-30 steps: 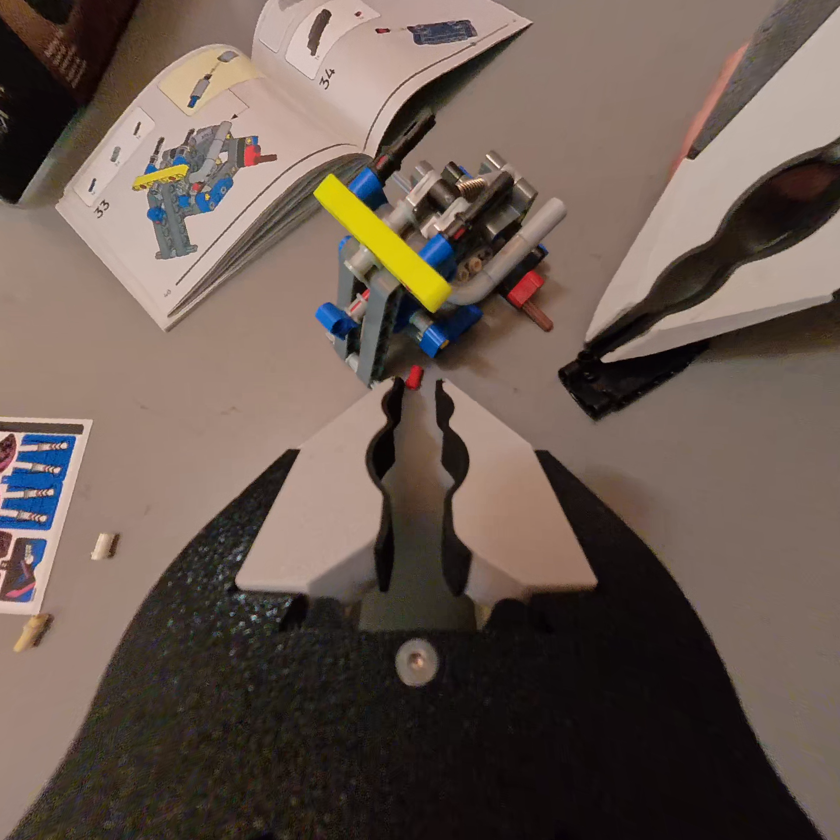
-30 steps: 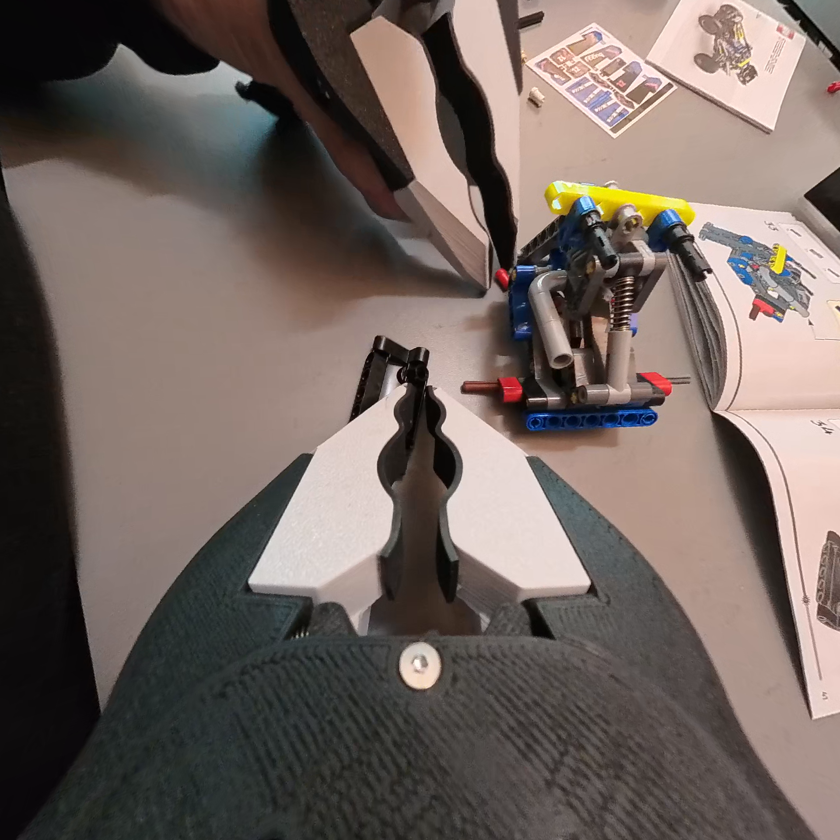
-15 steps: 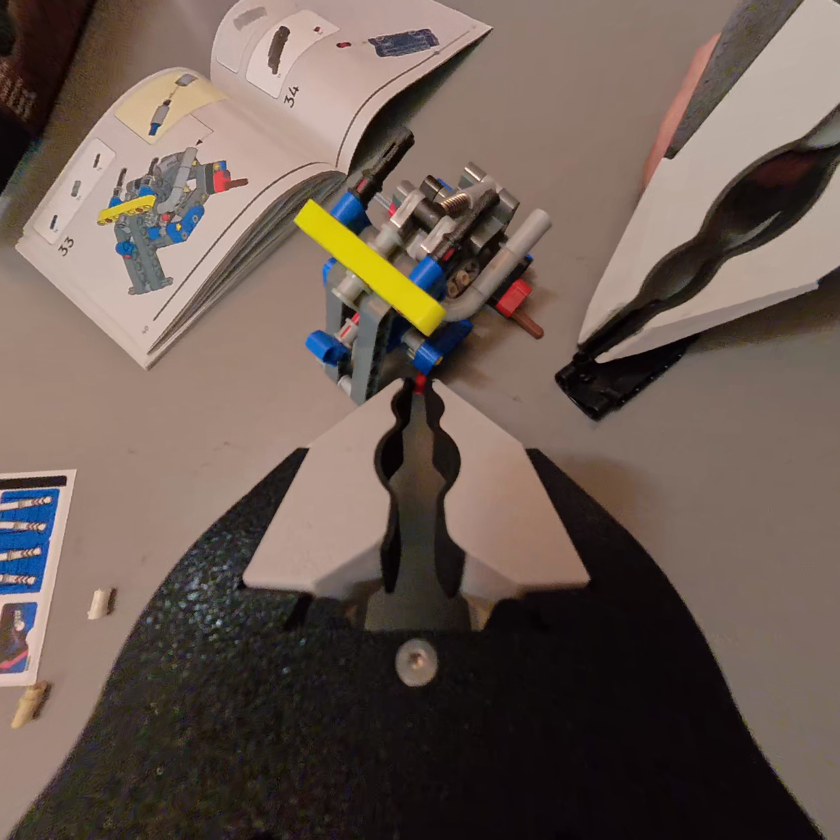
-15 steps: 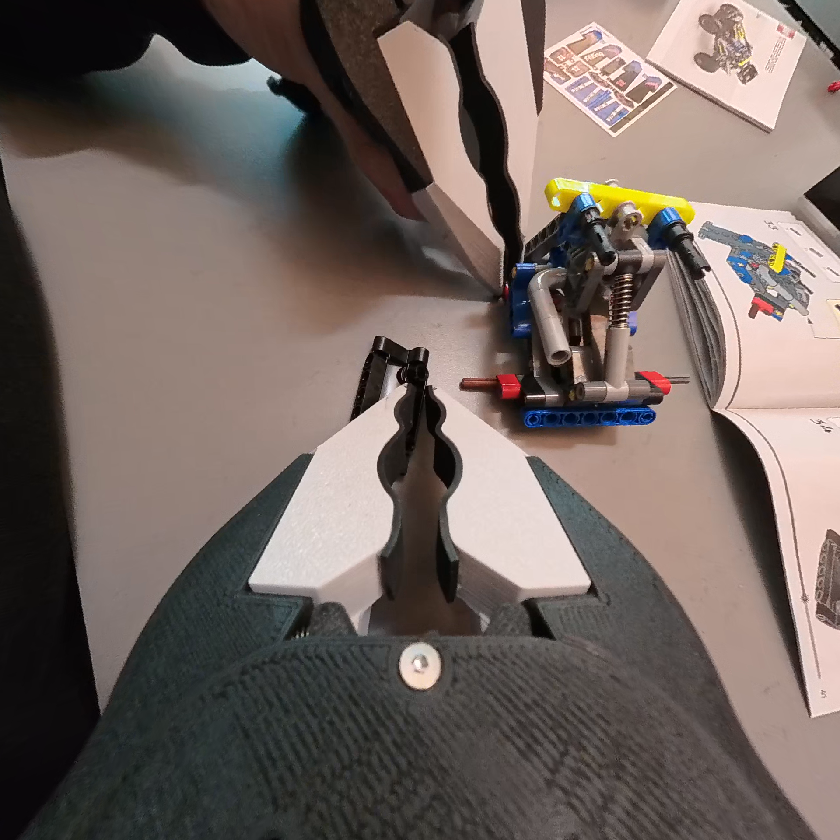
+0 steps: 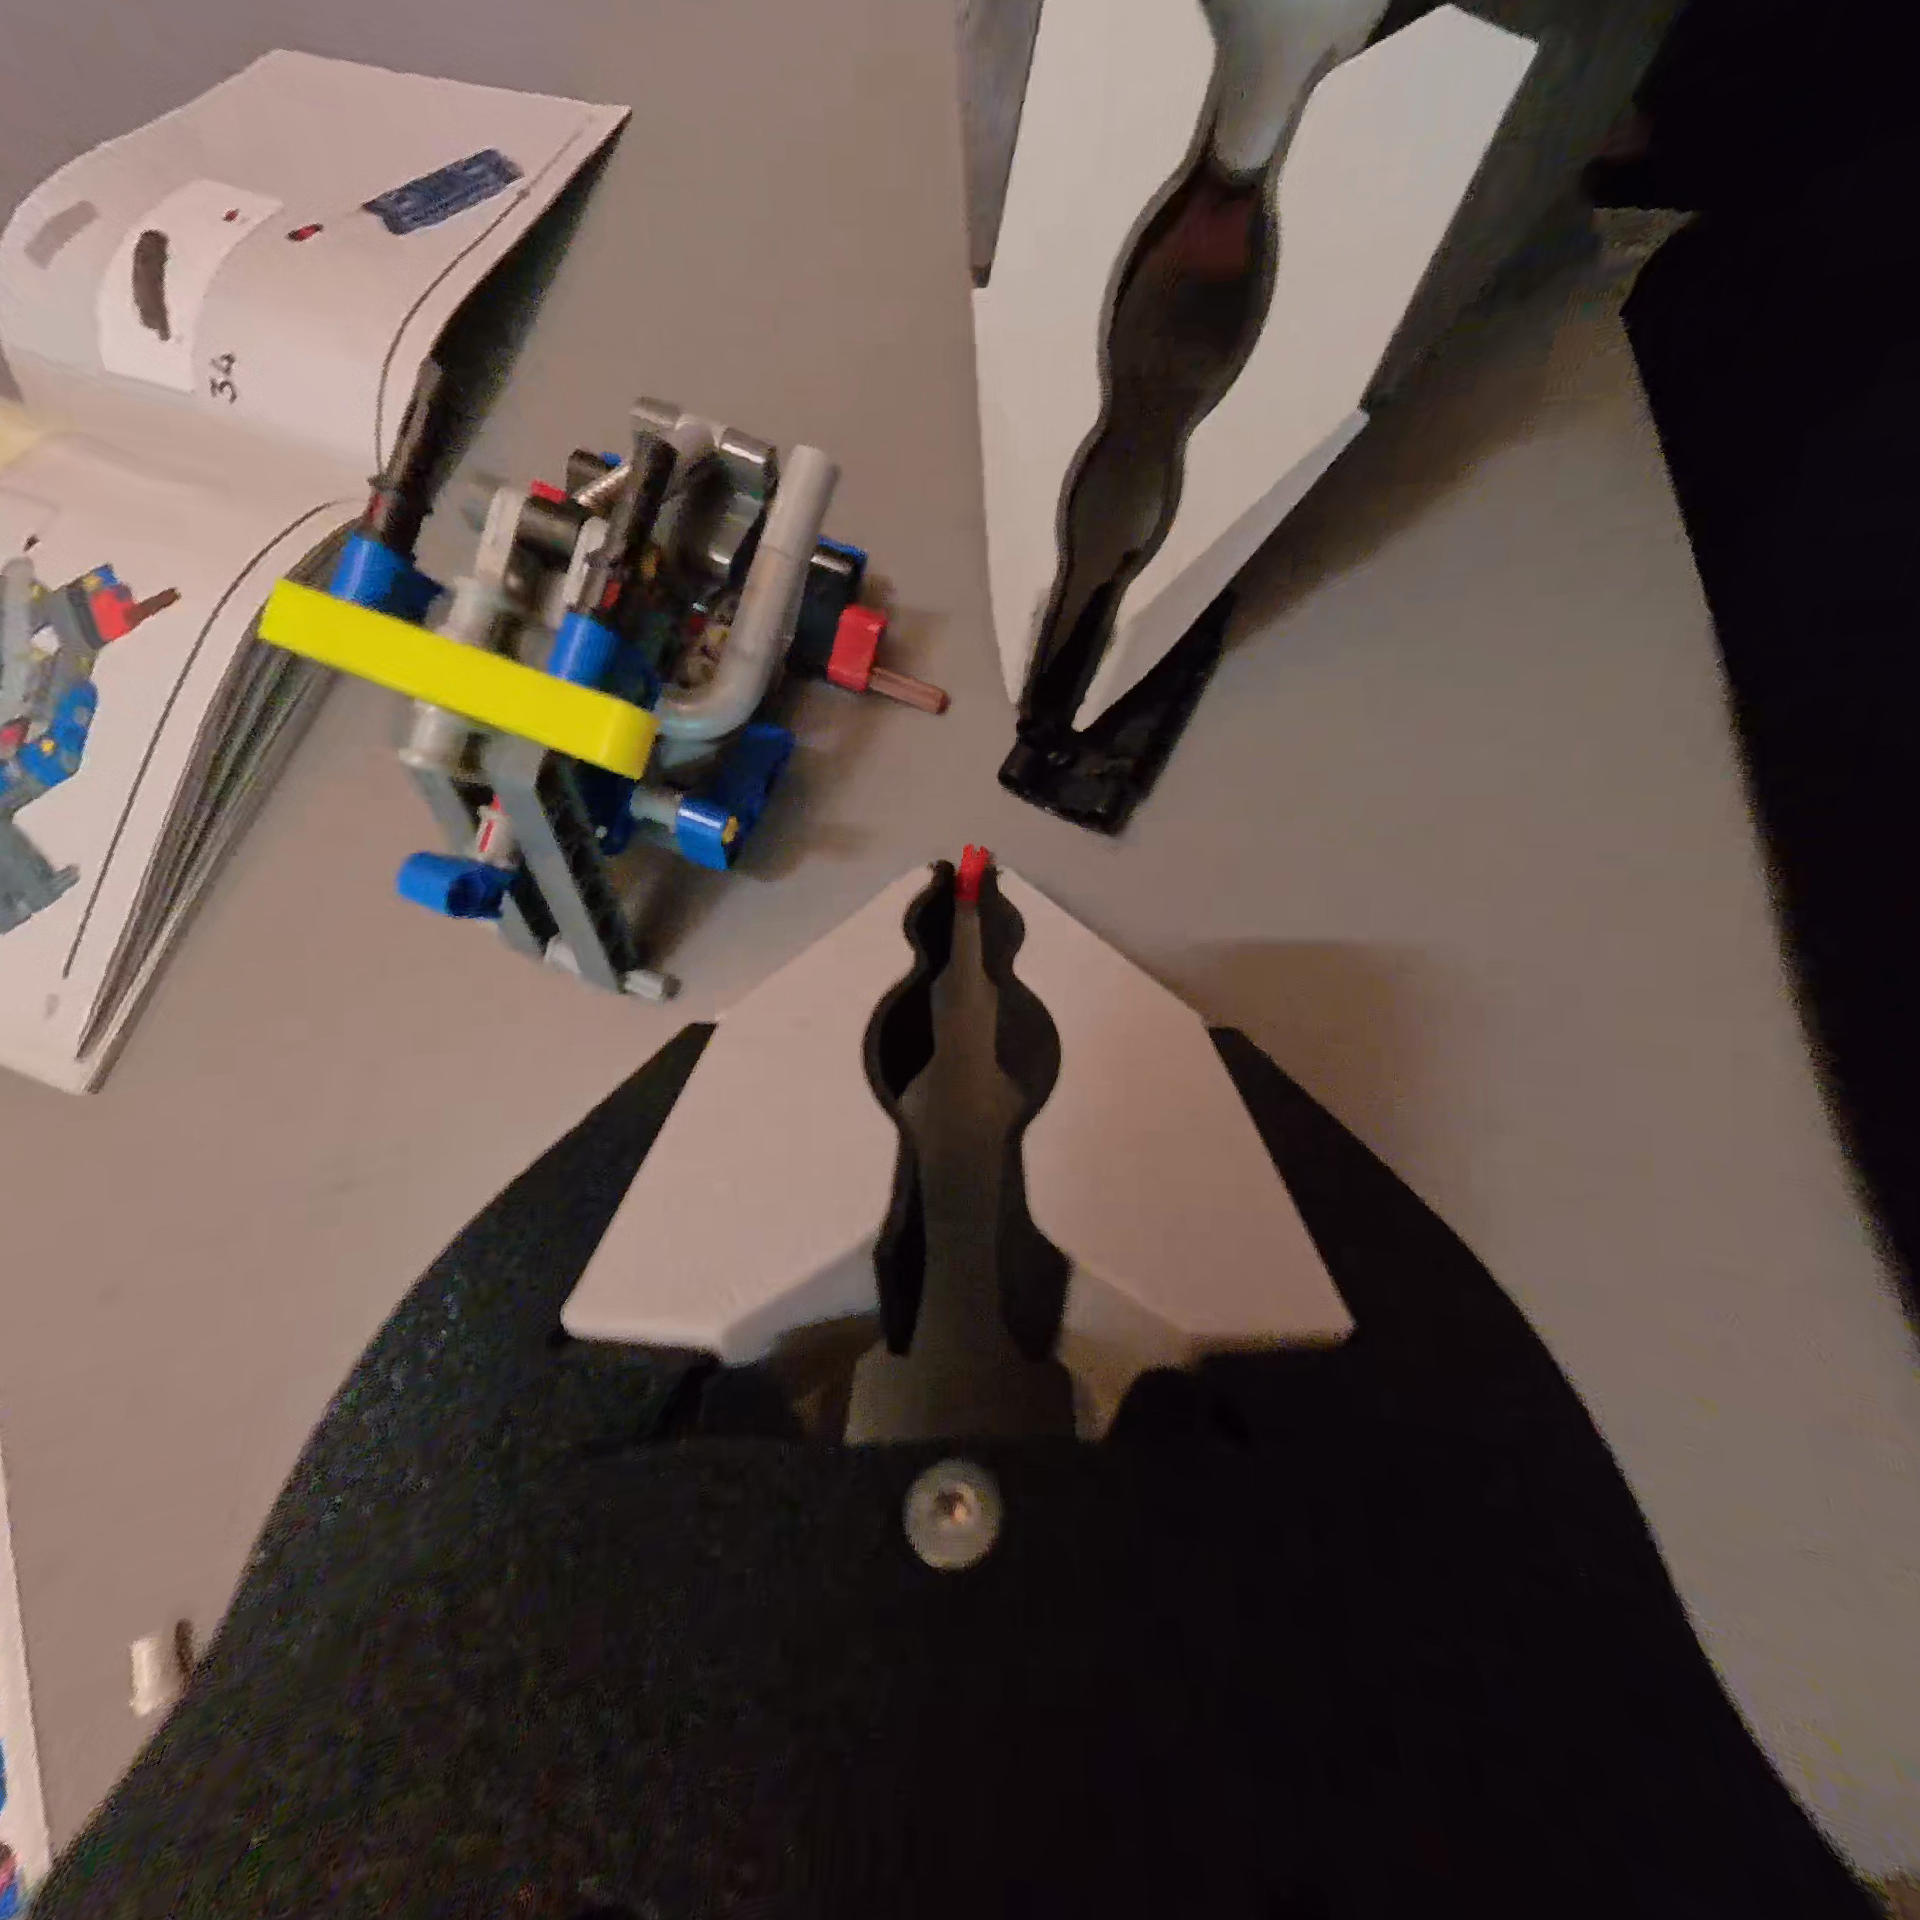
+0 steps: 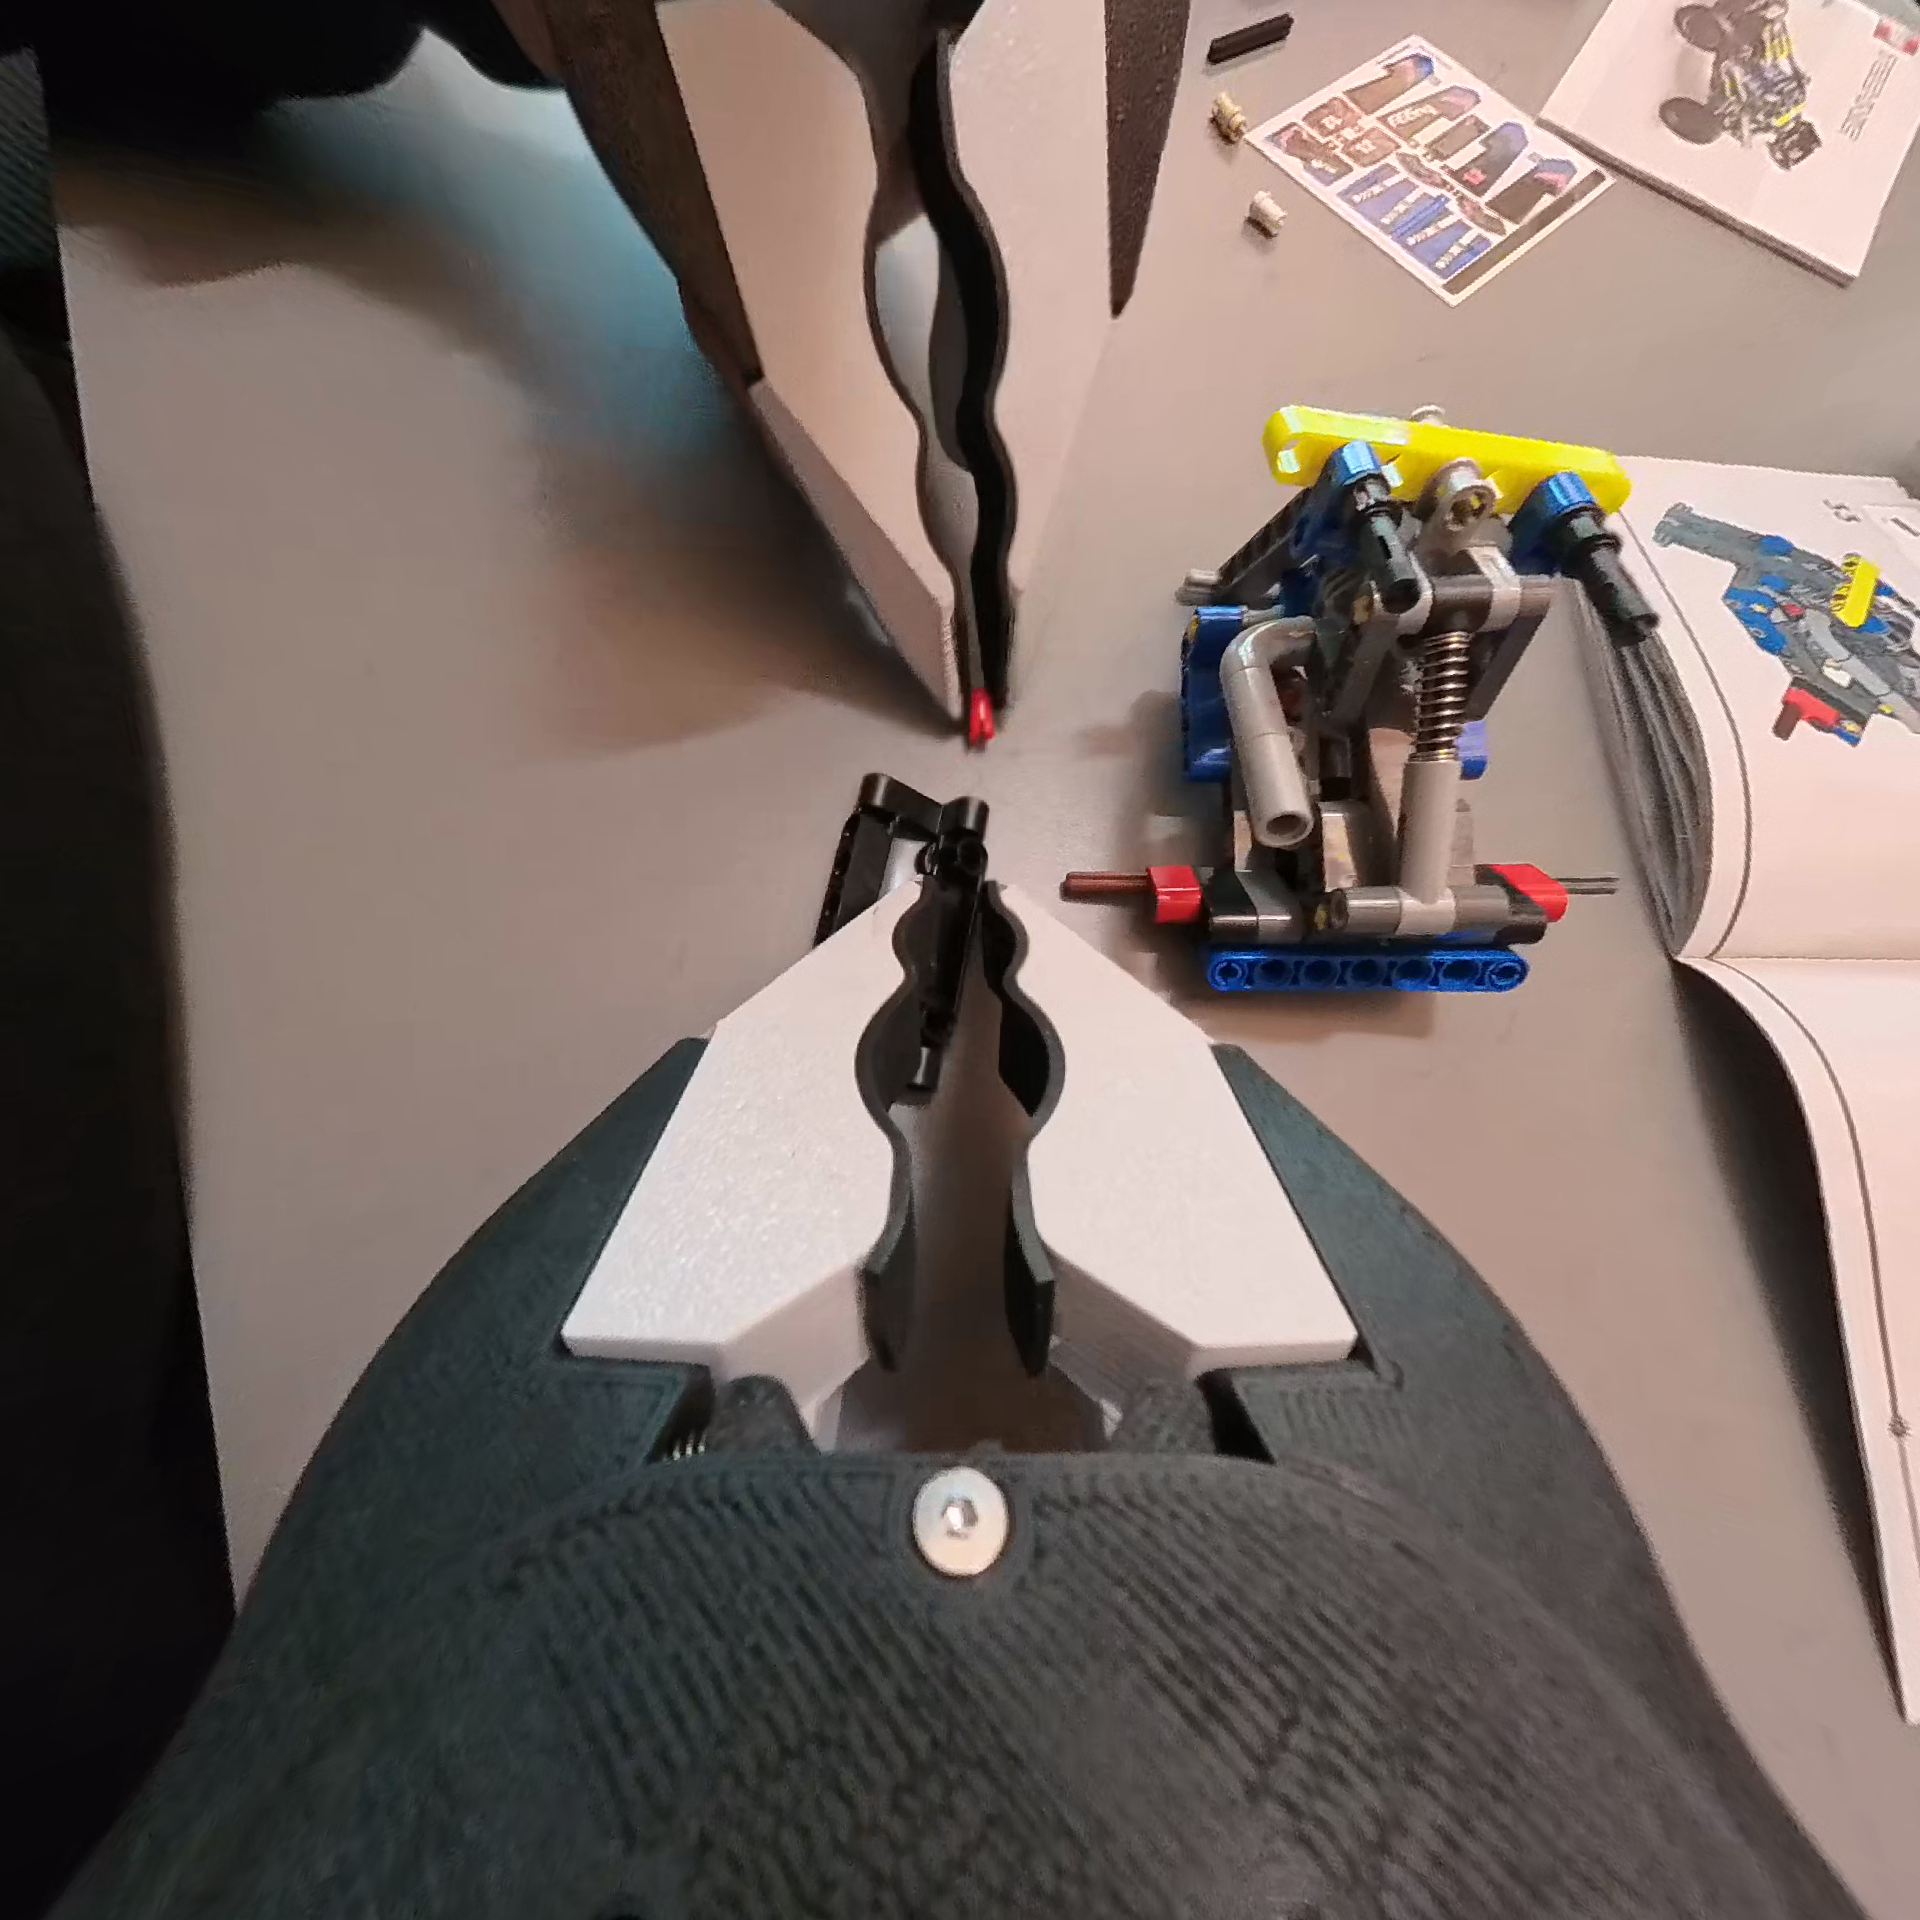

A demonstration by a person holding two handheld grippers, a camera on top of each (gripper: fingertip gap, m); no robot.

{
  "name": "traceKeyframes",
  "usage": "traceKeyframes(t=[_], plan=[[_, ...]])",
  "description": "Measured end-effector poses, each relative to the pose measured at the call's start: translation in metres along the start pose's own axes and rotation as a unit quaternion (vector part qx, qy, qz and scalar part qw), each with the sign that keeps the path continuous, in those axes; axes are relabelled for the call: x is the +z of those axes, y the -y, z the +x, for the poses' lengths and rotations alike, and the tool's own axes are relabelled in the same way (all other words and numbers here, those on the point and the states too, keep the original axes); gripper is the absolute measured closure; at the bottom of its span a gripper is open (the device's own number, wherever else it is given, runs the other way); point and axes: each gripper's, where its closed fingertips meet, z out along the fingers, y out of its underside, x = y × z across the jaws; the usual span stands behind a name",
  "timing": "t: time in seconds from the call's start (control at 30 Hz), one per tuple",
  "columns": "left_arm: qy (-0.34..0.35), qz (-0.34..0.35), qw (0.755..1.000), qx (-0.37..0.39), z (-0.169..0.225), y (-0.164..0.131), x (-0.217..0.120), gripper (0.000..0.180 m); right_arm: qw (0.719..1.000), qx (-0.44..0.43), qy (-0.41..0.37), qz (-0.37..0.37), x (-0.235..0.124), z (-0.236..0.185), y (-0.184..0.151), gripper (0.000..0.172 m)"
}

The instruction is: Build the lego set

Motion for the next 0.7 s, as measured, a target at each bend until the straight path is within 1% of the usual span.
traceKeyframes(t=[0.07, 0.2, 0.37, 0.57, 0.7], plan=[[-0.018, 0.008, 1.000, 0.013, 0.005, 0.005, 0.002, 0.179, 1.000, -0.002, 0.010, 0.001, 0.001, 0.000, 0.001, 0.170], [-0.059, 0.008, 0.998, 0.025, 0.012, 0.008, 0.004, 0.179, 0.999, -0.047, 0.021, 0.007, 0.001, 0.002, 0.001, 0.172], [-0.056, 0.011, 0.998, 0.011, 0.010, 0.009, 0.006, 0.179, 0.995, -0.092, 0.020, 0.013, 0.002, 0.003, 0.002, 0.172], [-0.054, 0.013, 0.998, 0.010, 0.006, 0.009, 0.007, 0.179, 0.984, -0.175, -0.001, 0.030, 0.003, 0.003, 0.004, 0.172], [-0.065, 0.008, 0.998, 0.010, 0.006, 0.007, 0.008, 0.178, 0.979, -0.199, -0.005, 0.034, 0.003, 0.002, 0.004, 0.172]])
